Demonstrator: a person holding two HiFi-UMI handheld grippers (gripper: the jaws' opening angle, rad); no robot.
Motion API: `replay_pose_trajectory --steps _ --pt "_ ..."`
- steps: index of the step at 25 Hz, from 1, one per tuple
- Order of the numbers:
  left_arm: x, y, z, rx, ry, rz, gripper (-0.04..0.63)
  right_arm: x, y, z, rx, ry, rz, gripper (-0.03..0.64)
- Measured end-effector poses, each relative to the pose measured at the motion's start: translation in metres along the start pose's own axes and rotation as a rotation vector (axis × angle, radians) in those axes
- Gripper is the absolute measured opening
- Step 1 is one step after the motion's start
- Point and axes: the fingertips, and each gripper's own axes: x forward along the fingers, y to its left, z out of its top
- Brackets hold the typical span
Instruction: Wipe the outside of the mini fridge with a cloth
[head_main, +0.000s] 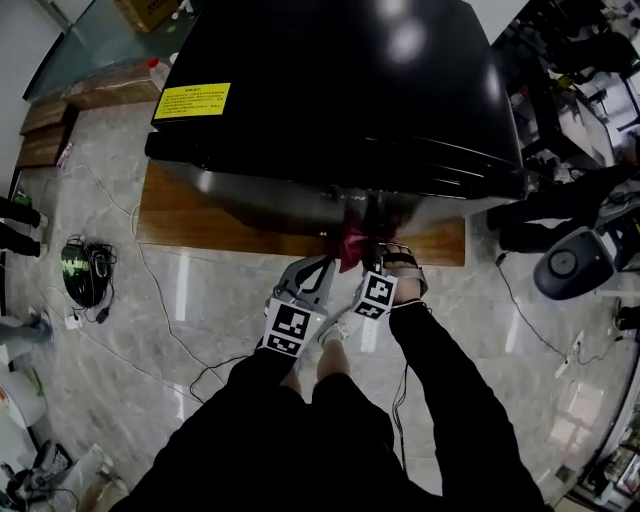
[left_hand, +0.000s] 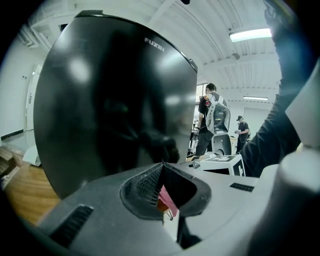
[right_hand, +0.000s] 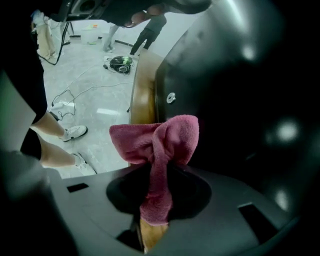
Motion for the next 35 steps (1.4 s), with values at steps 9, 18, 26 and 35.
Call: replay_pose_trajectory --steps 9,18,26,35 --pt "-0.094 -0.006 0.062 0.069 -0.058 -0.075 0.006 -0.135 -0.028 0.080 0.313 -0.179 -0.129 0.097" --pt "-0.164 -0.052 0.141 0.079 -0.112 -0.217 0.006 -0.319 -0.061 0.118 0.705 -0.473 -0.245 0.097" --pt "-0.180 -0.103 0.224 0.074 -0.255 -0.284 0.006 -0.425 -0.099 0.070 0.920 -0.646 -0.423 0.097" --pt "-0.094 -0.182 0.266 0.073 -0.291 -0.338 0.006 -0.443 -0.167 -0.048 0.967 -0.772 -0.492 0.097"
